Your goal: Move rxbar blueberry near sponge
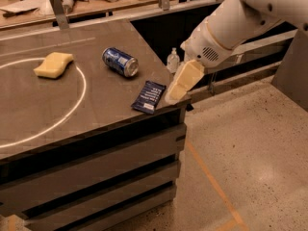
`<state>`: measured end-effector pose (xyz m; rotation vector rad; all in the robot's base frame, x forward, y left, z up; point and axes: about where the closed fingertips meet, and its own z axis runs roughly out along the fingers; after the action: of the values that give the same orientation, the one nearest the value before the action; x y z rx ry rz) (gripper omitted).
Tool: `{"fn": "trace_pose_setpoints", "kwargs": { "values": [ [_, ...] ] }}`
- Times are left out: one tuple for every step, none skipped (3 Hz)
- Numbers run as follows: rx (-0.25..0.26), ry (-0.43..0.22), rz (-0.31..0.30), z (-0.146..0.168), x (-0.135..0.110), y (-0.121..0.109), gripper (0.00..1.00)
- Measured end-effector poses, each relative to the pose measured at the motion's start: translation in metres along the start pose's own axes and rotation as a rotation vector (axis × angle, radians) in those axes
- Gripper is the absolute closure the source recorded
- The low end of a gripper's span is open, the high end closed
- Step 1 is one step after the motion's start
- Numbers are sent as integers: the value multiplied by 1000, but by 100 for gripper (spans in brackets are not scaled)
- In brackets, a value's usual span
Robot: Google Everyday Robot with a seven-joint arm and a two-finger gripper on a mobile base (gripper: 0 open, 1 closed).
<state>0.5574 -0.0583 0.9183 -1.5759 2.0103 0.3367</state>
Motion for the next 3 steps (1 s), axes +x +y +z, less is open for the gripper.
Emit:
{"fn": "trace_pose_setpoints", "kwargs": {
  "values": [
    [-32,-46,22,27,-8,3,0],
    [-60,-74,-3,58,-18,14,0],
    [-87,-71,-14,85,-24,21,0]
  ]
}}
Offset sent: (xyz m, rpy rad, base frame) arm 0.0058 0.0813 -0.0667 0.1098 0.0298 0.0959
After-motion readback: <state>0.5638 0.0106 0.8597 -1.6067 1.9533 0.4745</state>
